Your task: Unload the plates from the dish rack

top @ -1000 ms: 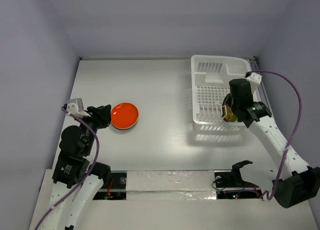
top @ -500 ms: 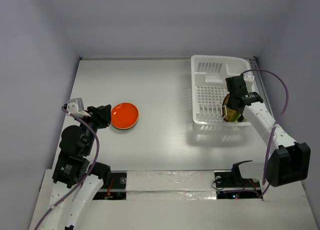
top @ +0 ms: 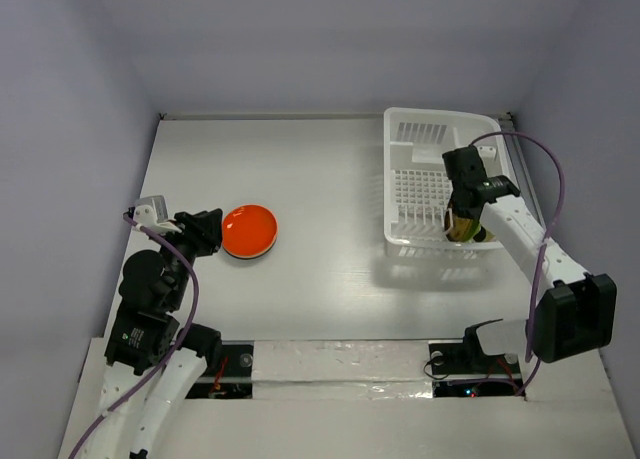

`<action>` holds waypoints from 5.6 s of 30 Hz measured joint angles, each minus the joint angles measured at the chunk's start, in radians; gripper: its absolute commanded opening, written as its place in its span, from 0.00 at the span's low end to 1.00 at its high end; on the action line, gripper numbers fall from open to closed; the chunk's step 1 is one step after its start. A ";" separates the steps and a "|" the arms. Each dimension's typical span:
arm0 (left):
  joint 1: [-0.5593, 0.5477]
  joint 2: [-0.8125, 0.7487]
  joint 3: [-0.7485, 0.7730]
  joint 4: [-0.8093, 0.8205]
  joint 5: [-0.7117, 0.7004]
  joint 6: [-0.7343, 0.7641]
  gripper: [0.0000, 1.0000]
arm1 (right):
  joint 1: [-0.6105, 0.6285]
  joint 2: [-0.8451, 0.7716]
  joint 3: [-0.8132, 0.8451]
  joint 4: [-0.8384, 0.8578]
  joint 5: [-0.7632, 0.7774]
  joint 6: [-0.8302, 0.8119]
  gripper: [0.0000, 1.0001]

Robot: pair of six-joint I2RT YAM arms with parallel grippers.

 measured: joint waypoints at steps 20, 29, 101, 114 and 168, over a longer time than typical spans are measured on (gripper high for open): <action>0.000 0.002 0.000 0.000 0.000 0.000 0.32 | 0.296 -0.212 0.325 -0.108 0.082 0.021 0.00; 0.000 0.005 0.000 0.000 -0.002 0.000 0.32 | 0.524 -0.012 0.236 0.402 -0.352 0.156 0.00; -0.074 -0.090 -0.002 0.000 -0.003 0.000 0.34 | -0.056 0.077 0.040 -0.019 0.015 0.010 0.10; -0.074 -0.091 -0.002 -0.001 -0.009 0.000 0.34 | 0.116 0.112 0.131 -0.160 0.284 0.010 0.00; -0.054 -0.056 -0.002 -0.001 -0.008 -0.007 0.34 | 0.668 0.729 0.491 0.628 -0.600 0.435 0.71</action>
